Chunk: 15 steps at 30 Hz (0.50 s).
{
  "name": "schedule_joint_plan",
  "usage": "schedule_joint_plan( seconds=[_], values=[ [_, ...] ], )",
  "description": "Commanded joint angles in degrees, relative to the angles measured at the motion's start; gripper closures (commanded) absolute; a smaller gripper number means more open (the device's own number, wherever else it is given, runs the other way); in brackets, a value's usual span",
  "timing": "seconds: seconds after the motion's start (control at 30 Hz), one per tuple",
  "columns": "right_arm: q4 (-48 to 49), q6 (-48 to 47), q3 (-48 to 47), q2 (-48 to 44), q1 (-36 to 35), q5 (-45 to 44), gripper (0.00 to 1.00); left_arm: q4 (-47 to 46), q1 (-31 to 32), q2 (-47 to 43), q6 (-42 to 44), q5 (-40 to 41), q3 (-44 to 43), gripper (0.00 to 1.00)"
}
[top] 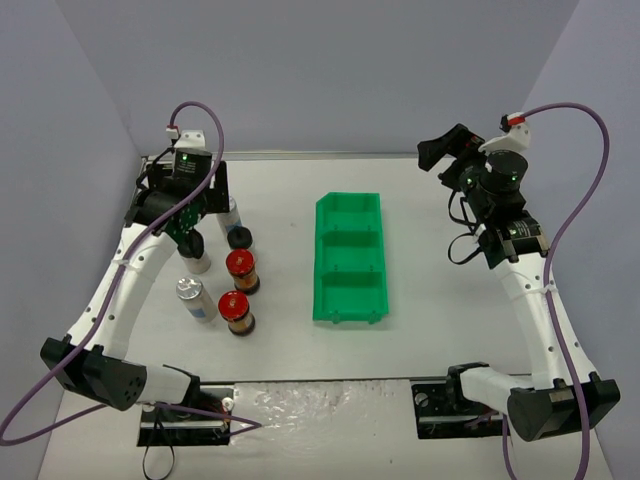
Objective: Organize the condiment bottles
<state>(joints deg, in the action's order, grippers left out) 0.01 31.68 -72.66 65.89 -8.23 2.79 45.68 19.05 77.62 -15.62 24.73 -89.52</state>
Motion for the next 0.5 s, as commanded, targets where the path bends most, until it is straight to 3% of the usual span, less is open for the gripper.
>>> schedule_joint_plan(
  seconds=[0.0,0.47],
  values=[
    [4.97,-0.87,-0.44,0.52,0.14,1.69,0.0,0.42,-0.15,0.54,-0.26,2.02,-4.36,0.03],
    [3.97,-1.52,-0.08,0.38,0.14,1.26,0.0,1.34,-0.24,4.45,-2.48,1.91,-5.29,0.03]
  ],
)
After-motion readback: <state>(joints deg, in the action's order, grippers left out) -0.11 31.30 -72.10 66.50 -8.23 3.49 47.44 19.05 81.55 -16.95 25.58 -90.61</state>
